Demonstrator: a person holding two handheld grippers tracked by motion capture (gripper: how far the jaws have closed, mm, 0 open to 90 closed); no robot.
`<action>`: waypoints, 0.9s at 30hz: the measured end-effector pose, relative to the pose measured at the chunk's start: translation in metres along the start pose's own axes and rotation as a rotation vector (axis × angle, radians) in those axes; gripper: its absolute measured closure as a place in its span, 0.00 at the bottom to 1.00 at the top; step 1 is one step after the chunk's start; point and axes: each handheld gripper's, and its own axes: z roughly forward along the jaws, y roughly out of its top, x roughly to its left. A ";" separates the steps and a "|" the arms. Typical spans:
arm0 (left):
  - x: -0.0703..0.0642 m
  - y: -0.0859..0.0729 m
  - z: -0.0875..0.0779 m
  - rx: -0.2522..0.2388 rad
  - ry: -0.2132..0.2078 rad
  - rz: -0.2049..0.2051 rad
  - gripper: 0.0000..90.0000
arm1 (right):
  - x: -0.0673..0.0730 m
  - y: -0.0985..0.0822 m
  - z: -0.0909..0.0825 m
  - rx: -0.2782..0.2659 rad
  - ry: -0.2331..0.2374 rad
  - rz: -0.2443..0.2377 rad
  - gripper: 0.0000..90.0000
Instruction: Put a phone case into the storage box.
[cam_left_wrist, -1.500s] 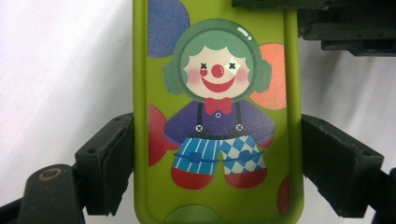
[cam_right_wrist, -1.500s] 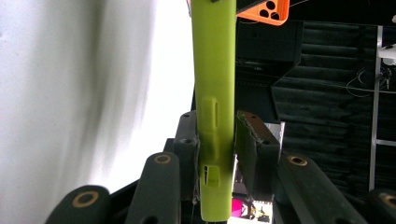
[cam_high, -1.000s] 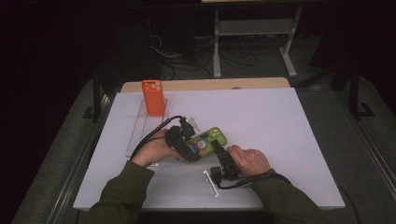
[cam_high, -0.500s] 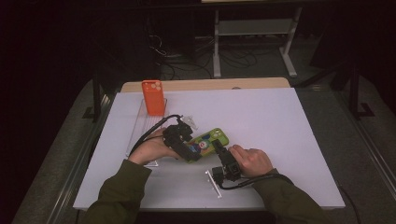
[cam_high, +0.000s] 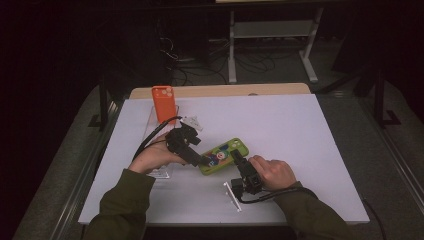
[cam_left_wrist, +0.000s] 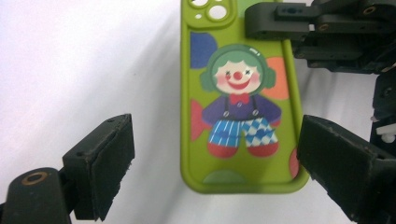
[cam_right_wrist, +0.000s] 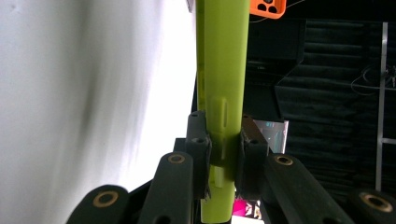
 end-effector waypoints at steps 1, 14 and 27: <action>0.000 0.000 -0.001 -0.004 0.003 -0.005 0.12 | 0.000 0.000 0.000 0.002 0.016 0.018 0.86; 0.007 -0.002 -0.001 -0.021 -0.019 -0.032 0.21 | -0.003 0.000 -0.015 -0.098 -0.055 -0.006 0.86; 0.008 -0.004 -0.001 -0.020 -0.072 -0.055 0.26 | -0.001 -0.007 -0.009 -0.044 -0.048 -0.014 0.86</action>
